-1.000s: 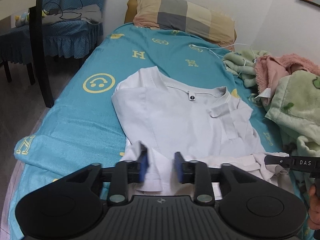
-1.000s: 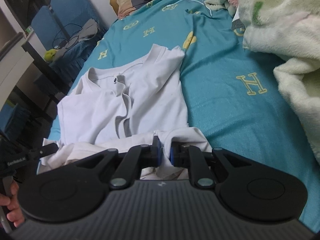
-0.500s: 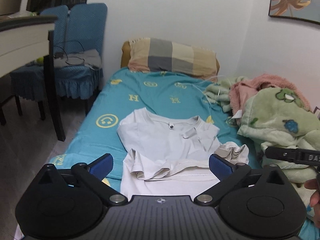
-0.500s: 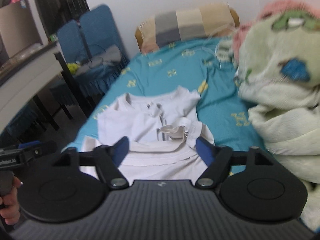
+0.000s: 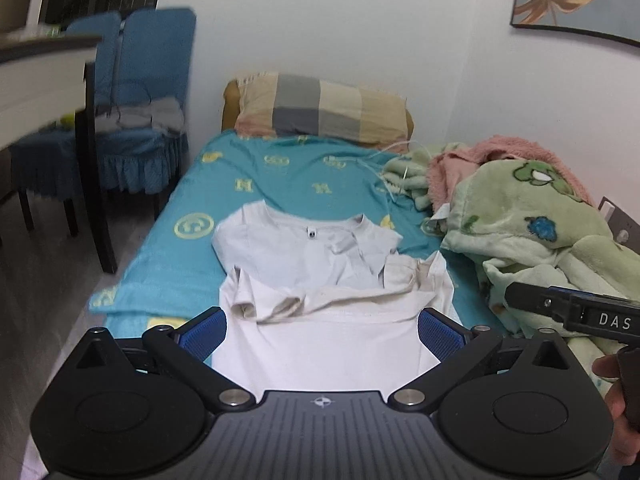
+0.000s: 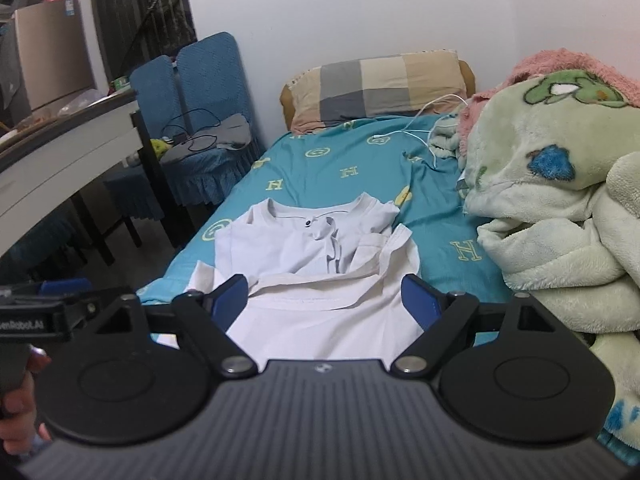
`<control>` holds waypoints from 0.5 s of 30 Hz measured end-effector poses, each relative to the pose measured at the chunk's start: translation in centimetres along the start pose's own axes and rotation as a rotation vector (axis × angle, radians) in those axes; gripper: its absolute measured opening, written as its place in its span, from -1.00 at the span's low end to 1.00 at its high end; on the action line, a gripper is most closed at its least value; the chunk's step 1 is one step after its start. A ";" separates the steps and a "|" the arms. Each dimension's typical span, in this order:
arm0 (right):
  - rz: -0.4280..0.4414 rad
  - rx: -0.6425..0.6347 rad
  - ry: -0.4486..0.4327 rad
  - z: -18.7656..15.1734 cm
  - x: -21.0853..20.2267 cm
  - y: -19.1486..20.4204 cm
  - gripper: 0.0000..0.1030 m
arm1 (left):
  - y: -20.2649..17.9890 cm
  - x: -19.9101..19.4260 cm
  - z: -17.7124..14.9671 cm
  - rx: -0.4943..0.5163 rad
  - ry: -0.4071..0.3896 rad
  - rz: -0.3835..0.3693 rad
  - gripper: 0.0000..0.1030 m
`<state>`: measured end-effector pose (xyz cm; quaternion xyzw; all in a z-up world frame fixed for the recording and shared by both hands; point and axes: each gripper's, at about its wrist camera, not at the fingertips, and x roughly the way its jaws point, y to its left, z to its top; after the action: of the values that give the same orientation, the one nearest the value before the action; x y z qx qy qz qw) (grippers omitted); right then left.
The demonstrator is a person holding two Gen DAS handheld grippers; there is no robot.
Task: Fold clothes
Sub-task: 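Grasp the folded T-shirt edge with the left gripper while the right gripper grasps beside it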
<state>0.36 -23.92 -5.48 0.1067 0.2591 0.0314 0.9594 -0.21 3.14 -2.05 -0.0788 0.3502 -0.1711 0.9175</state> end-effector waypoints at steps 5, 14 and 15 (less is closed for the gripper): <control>-0.002 0.102 0.039 -0.4 0.4 -1.5 0.65 | 2.5 2.1 -1.0 -0.203 0.181 -0.054 0.99; 0.128 0.432 0.237 -2.7 2.8 -4.3 0.65 | 7.5 7.2 -5.7 -0.647 0.465 -0.134 0.94; 0.159 0.486 0.271 -3.2 3.2 -4.6 0.65 | 7.9 7.8 -6.2 -0.682 0.483 -0.133 0.92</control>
<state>1.52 -27.42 -10.75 0.3484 0.3754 0.0575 0.8569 3.11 7.42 -13.48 -0.3581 0.5858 -0.1177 0.7175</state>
